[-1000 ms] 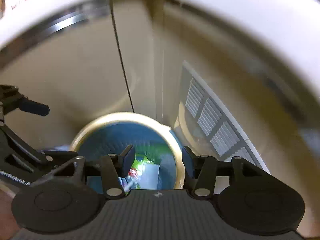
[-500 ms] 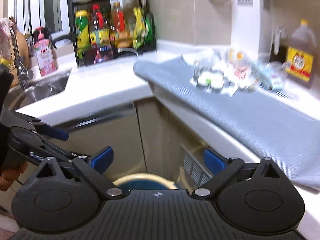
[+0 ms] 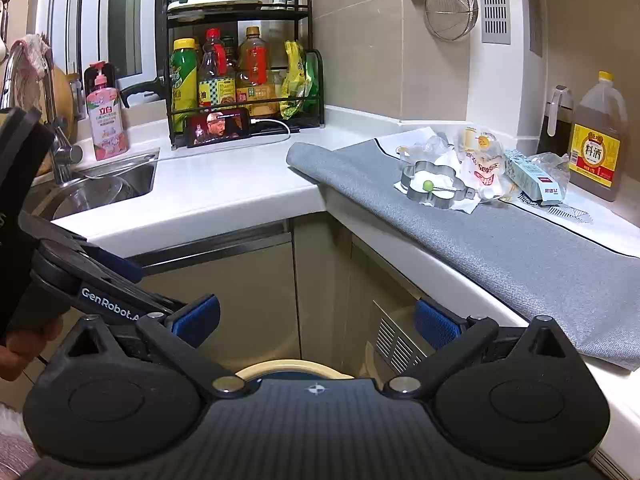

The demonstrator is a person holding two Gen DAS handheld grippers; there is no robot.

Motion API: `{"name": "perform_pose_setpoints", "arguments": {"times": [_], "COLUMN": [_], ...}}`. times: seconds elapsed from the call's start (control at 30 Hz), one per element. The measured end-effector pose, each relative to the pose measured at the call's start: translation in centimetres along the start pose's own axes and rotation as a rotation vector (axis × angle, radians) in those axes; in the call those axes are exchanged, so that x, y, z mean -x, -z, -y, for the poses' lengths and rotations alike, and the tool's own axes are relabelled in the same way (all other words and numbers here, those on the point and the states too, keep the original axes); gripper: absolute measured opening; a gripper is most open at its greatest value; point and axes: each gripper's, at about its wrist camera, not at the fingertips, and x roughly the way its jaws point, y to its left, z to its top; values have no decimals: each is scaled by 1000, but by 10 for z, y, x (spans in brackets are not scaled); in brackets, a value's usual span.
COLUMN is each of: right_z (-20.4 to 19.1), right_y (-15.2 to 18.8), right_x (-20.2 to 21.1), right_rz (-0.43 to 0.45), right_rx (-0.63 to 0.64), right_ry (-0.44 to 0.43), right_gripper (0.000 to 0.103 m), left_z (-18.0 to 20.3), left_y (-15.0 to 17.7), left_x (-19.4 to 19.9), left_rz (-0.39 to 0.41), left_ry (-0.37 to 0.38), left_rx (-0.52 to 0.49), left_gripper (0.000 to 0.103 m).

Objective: Collect trash
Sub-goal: 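Raise both tools back up to the trash on the grey mat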

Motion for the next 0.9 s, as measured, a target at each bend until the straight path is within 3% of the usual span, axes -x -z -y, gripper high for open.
{"name": "perform_pose_setpoints", "arguments": {"times": [0.9], "right_z": [18], "right_y": [0], "right_x": [-1], "right_rz": [33], "right_rx": [-49], "right_ry": [62], "right_gripper": [103], "left_z": [15], "left_y": [-8], "left_x": [-1], "left_rz": [17], "left_ry": [-9], "left_rx": [-54], "left_gripper": [103]}}
